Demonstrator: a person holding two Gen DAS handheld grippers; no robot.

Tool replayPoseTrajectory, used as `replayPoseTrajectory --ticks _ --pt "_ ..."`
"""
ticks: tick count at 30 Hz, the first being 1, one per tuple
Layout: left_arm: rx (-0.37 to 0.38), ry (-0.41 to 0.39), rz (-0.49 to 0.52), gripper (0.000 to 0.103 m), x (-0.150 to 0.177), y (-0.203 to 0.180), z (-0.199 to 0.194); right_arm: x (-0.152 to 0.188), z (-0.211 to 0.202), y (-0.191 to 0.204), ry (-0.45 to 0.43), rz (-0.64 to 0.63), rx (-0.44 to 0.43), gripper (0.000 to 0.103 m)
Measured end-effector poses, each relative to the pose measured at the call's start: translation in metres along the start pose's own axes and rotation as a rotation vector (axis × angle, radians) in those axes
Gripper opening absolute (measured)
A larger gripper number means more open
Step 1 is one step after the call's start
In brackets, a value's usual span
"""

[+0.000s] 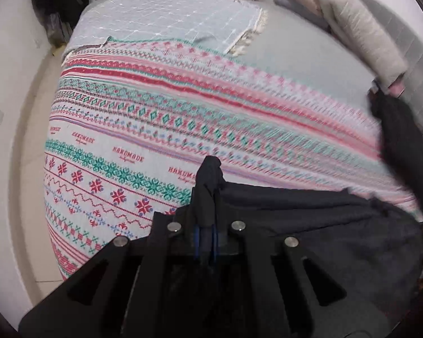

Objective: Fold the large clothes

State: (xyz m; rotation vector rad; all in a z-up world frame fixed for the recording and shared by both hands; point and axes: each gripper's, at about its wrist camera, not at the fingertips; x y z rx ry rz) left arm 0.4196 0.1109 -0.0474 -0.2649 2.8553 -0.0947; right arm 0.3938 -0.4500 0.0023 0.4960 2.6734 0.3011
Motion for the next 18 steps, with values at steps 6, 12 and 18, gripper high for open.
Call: replayPoseTrajectory --ticks 6,12,18 --pt "-0.139 -0.043 0.097 0.010 0.014 -0.020 0.017 0.009 0.055 -0.011 0.138 0.030 0.126 0.005" --pt "-0.135 -0.044 0.081 0.015 0.016 -0.014 0.016 0.010 0.058 -0.011 0.132 0.027 0.116 0.011" --pt "0.050 -0.078 -0.069 0.025 0.012 0.024 -0.030 0.010 0.018 -0.026 0.075 0.148 -0.026 0.029"
Point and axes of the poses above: each gripper's, at about its wrist camera, not at the fingertips, and z roughly the way its jaws point, y to its left, x to its underside, and after that the axes turned 14 degrees about y, right-handed
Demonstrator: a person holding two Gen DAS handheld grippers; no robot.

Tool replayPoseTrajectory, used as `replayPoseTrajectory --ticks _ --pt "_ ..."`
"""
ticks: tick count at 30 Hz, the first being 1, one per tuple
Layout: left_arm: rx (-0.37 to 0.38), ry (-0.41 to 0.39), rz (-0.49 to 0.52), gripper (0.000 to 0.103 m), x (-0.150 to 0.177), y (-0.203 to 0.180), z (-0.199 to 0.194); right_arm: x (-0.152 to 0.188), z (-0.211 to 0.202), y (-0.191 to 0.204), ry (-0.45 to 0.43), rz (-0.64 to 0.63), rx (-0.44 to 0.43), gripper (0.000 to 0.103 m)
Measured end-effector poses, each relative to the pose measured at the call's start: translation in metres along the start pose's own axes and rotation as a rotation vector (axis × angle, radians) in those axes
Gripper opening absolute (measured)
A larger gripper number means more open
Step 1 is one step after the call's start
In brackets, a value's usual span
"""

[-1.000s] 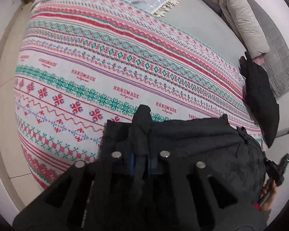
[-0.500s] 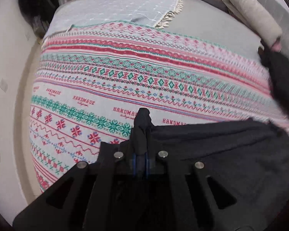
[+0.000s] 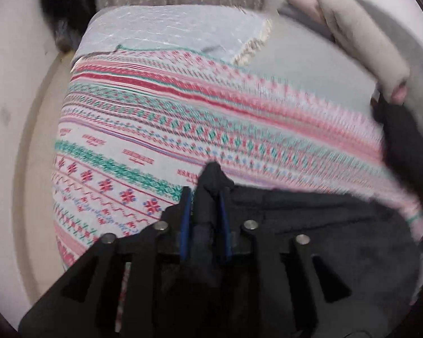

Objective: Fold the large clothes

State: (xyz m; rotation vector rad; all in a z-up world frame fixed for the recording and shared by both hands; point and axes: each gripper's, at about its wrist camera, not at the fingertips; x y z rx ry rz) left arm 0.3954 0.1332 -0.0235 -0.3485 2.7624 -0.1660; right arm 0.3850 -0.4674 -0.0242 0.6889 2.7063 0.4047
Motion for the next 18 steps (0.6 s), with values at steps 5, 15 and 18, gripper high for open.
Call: replayPoseTrajectory --ticks 5,15,18 --pt "0.152 -0.048 -0.049 0.029 0.024 0.002 -0.064 0.026 -0.080 0.031 -0.143 -0.101 -0.053 0.041" --pt "0.167 0.075 0.486 0.040 0.185 -0.141 -0.046 0.183 -0.046 0.182 0.022 -0.637 -0.110 0.055" --pt "0.086 0.045 0.498 0.041 0.193 -0.147 -0.022 0.207 -0.005 0.196 0.068 -0.693 -0.011 0.058"
Point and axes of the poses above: each gripper's, at about its wrist camera, not at the fingertips, and z roughly the way its jaws point, y to its left, x to its underside, and after that the axes turned 14 degrees about y, right-handed
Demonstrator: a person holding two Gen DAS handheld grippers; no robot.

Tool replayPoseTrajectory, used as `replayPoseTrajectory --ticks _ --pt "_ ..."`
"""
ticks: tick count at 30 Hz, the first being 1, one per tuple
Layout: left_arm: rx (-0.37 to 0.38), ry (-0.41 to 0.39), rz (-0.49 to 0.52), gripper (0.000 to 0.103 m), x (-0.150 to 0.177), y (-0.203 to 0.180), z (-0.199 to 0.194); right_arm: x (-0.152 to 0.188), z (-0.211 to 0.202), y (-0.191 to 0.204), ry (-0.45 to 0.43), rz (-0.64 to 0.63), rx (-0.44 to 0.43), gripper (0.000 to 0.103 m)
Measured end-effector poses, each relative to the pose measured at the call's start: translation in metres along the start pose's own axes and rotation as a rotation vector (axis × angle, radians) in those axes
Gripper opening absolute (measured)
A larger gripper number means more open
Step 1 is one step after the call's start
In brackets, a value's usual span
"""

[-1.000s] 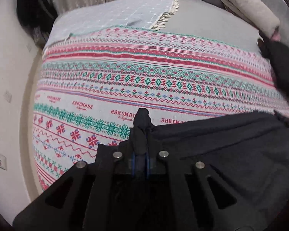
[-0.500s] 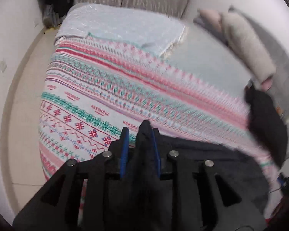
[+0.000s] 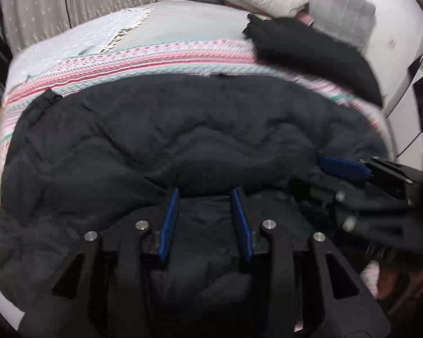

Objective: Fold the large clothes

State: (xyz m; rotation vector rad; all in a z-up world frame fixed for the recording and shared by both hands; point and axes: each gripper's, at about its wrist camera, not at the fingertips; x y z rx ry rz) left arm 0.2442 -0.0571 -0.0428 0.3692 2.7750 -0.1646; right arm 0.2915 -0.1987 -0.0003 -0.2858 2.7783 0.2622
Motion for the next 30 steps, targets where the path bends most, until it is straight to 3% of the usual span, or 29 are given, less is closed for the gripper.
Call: replayPoseTrajectory --ticks 4,13,17,23,28,30 --pt "-0.056 0.003 0.014 0.042 0.002 0.004 0.014 0.002 0.023 0.011 0.028 -0.030 0.066 0.062" --pt "-0.093 0.013 -0.057 0.040 0.001 0.053 0.011 0.009 0.031 -0.013 0.033 -0.015 0.038 0.062" --pt "-0.178 -0.002 -0.116 0.041 0.010 0.084 0.004 0.015 0.019 -0.042 0.018 0.033 0.022 0.061" --pt "-0.238 -0.001 -0.218 0.041 0.024 0.134 0.002 0.039 -0.002 -0.098 -0.009 0.123 0.147 0.061" --pt "-0.289 0.012 -0.238 0.042 0.033 0.144 0.007 0.055 -0.014 -0.158 -0.007 0.292 0.256 0.063" --pt "-0.299 0.035 -0.237 0.043 0.034 0.143 0.012 0.061 -0.010 -0.172 -0.003 0.342 0.236 0.069"
Point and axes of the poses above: each gripper's, at about its wrist camera, not at the fingertips, and z roughly the way its jaws point, y to its left, x to its underside, and after that the axes turned 14 degrees about y, right-handed
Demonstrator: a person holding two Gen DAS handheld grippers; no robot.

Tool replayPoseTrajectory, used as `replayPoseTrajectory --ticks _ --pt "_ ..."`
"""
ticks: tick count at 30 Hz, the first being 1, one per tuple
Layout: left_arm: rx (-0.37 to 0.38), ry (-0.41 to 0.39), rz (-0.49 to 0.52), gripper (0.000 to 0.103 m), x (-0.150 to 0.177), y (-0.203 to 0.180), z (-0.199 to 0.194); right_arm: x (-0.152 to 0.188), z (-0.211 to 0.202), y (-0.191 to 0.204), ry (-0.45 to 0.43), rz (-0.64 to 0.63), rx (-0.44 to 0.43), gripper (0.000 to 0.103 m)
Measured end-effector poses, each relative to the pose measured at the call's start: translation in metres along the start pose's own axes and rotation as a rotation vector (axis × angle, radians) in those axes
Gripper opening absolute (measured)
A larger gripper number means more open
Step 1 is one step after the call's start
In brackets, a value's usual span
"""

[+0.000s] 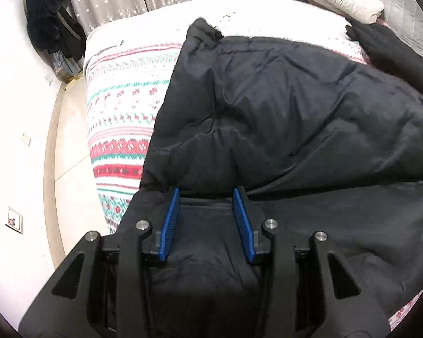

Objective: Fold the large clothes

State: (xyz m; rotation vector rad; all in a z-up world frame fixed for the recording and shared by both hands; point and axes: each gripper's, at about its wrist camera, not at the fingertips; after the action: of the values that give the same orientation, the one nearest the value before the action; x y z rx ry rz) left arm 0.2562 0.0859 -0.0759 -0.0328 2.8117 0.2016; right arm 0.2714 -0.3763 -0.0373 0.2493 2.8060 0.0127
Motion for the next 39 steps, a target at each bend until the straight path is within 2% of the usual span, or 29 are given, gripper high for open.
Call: replayPoseTrajectory --ticks 1,3,5,8,10,12,14,16,19,21,23,26,27,29,32,35,37,39 --pt "-0.012 0.005 0.009 0.043 0.000 -0.004 0.002 0.002 0.008 -0.002 0.016 0.001 -0.018 0.071" --pt "-0.044 0.001 0.024 0.043 0.002 -0.009 0.003 0.004 0.019 0.004 0.014 -0.031 0.003 0.074" --pt "-0.035 0.015 0.016 0.043 -0.002 -0.008 -0.004 -0.001 0.021 0.003 0.030 -0.013 -0.006 0.074" --pt "0.024 0.013 -0.036 0.043 -0.006 0.004 -0.026 -0.010 0.006 -0.001 0.054 0.009 -0.012 0.074" --pt "0.080 -0.016 -0.034 0.043 -0.008 0.005 -0.046 -0.015 -0.013 0.002 -0.001 0.015 -0.017 0.074" --pt "0.116 -0.056 -0.023 0.043 -0.015 -0.002 -0.066 -0.023 -0.035 0.015 -0.068 -0.015 -0.062 0.074" --pt "0.167 -0.086 0.008 0.046 -0.029 -0.020 -0.080 -0.038 -0.045 0.036 -0.094 -0.060 -0.108 0.075" --pt "0.214 -0.074 0.084 0.053 -0.048 -0.045 -0.079 -0.055 -0.043 0.059 -0.082 -0.106 -0.156 0.075" --pt "0.184 -0.034 0.154 0.053 -0.078 -0.081 -0.046 -0.084 -0.021 0.093 -0.030 -0.149 -0.171 0.075" --pt "0.154 0.005 0.161 0.053 -0.092 -0.092 -0.017 -0.105 0.004 0.112 0.015 -0.158 -0.134 0.075" --pt "0.119 -0.002 0.159 0.053 -0.096 -0.096 -0.001 -0.119 0.022 0.121 0.034 -0.178 -0.098 0.080" --pt "0.104 -0.012 0.152 0.054 -0.093 -0.098 0.005 -0.125 0.041 0.112 0.097 -0.174 -0.095 0.089" --pt "0.106 -0.017 0.146 0.054 -0.088 -0.098 0.006 -0.109 0.039 0.107 0.109 -0.163 -0.104 0.091" --pt "0.102 -0.026 0.147 0.054 -0.086 -0.099 0.007 -0.113 0.053 0.103 0.131 -0.142 -0.127 0.092" --pt "0.102 -0.024 0.144 0.054 -0.088 -0.096 0.007 -0.107 0.053 0.110 0.116 -0.156 -0.093 0.093" --pt "0.078 -0.040 0.122 0.054 -0.091 -0.090 -0.012 -0.106 0.044 0.110 0.099 -0.146 -0.094 0.093" --pt "0.093 -0.087 0.102 0.054 -0.082 -0.081 -0.033 -0.110 0.031 0.102 0.071 -0.099 -0.125 0.093" --pt "0.085 -0.102 0.078 0.055 -0.069 -0.075 -0.045 -0.103 0.004 0.096 0.007 -0.069 -0.197 0.093"
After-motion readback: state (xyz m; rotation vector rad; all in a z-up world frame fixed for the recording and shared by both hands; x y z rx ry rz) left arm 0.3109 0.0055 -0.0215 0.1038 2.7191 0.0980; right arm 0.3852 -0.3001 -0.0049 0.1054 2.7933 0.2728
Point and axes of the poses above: each gripper's, at about its wrist camera, not at the fingertips, and z roughly the way its jaws point, y to its left, x to its underside, and after that the axes turned 14 degrees about y, right-handed
